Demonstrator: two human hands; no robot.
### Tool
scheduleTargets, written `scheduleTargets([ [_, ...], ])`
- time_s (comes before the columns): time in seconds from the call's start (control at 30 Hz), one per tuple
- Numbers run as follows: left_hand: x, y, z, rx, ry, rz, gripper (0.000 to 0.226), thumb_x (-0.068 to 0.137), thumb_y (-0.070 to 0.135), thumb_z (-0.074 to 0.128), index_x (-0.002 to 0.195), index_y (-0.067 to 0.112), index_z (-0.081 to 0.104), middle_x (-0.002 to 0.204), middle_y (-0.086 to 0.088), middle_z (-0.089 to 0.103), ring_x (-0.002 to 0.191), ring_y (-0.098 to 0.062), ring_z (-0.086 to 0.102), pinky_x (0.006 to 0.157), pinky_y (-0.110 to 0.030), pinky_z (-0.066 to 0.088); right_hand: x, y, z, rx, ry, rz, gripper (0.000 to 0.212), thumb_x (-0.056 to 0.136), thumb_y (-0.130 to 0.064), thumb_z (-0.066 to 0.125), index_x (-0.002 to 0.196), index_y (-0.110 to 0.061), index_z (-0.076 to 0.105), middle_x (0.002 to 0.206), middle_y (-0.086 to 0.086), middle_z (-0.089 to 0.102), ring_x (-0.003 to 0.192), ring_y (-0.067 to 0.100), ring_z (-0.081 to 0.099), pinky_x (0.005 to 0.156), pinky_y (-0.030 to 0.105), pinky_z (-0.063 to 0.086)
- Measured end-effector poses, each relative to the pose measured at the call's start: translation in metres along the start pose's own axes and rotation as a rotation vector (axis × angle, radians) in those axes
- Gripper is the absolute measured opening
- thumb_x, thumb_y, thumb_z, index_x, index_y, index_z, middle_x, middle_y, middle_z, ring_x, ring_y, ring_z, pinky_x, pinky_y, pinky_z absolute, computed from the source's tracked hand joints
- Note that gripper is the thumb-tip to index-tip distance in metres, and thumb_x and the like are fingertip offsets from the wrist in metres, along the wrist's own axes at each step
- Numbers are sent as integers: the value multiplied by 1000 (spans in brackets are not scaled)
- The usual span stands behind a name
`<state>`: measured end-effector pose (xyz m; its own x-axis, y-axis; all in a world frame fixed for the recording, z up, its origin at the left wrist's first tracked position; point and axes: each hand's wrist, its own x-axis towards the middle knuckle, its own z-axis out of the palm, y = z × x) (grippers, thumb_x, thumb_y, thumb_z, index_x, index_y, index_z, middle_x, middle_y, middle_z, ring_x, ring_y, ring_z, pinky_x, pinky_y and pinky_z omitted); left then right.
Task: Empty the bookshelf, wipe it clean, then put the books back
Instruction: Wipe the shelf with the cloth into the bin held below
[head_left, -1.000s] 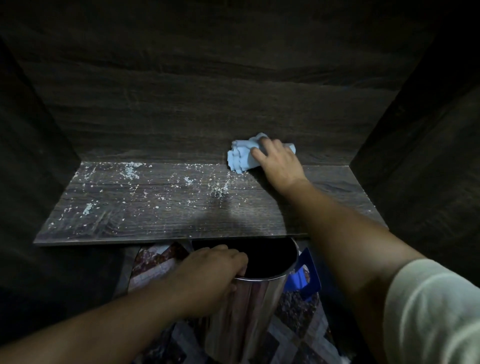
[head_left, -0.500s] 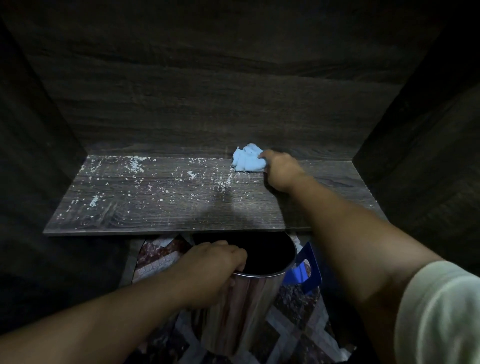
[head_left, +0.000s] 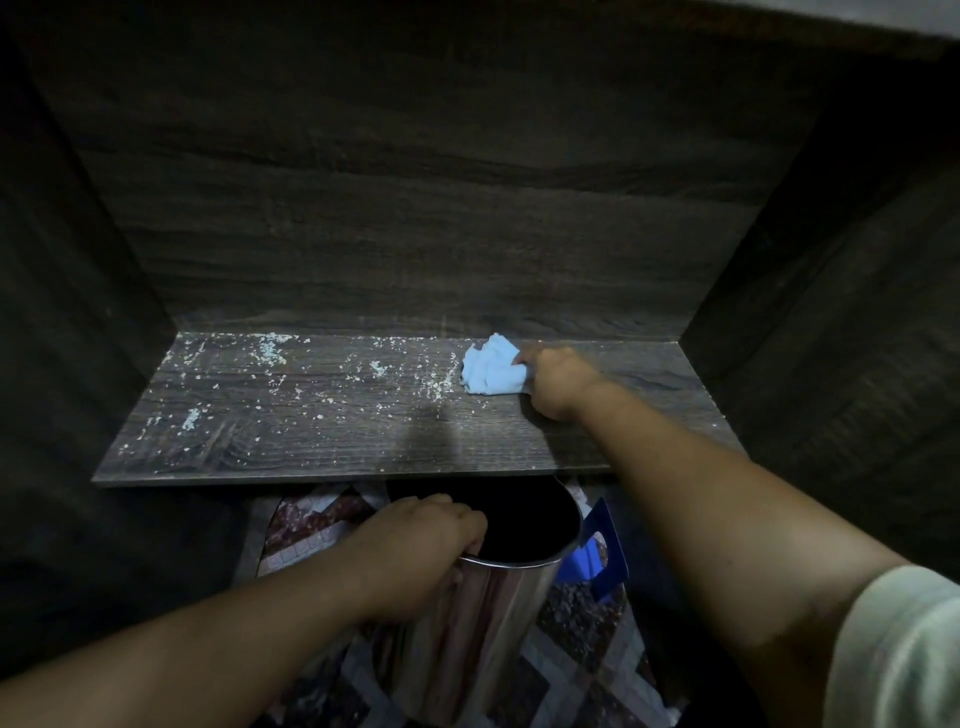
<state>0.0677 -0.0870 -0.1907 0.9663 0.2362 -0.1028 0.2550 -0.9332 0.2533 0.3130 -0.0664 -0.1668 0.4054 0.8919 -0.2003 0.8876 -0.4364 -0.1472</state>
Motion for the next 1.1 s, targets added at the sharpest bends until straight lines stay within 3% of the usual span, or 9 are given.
scheduleTargets([
  [0.23, -1, 1, 0, 37, 3, 5, 19, 91, 24, 53, 110, 25, 47, 114, 6, 54, 110, -15, 46, 86, -29, 34, -29, -3, 0, 10, -44, 15, 47, 91, -13, 54, 138, -21, 50, 129, 10, 58, 114, 26, 55, 94, 33, 46],
  [1.1, -2, -1, 8, 38, -27, 43, 19, 88, 24, 53, 106, 24, 48, 110, 6, 55, 105, -14, 47, 84, -30, 38, -97, -8, 14, -7, -75, -42, 43, 93, -16, 55, 135, -23, 53, 130, 10, 58, 119, 28, 55, 96, 35, 47],
])
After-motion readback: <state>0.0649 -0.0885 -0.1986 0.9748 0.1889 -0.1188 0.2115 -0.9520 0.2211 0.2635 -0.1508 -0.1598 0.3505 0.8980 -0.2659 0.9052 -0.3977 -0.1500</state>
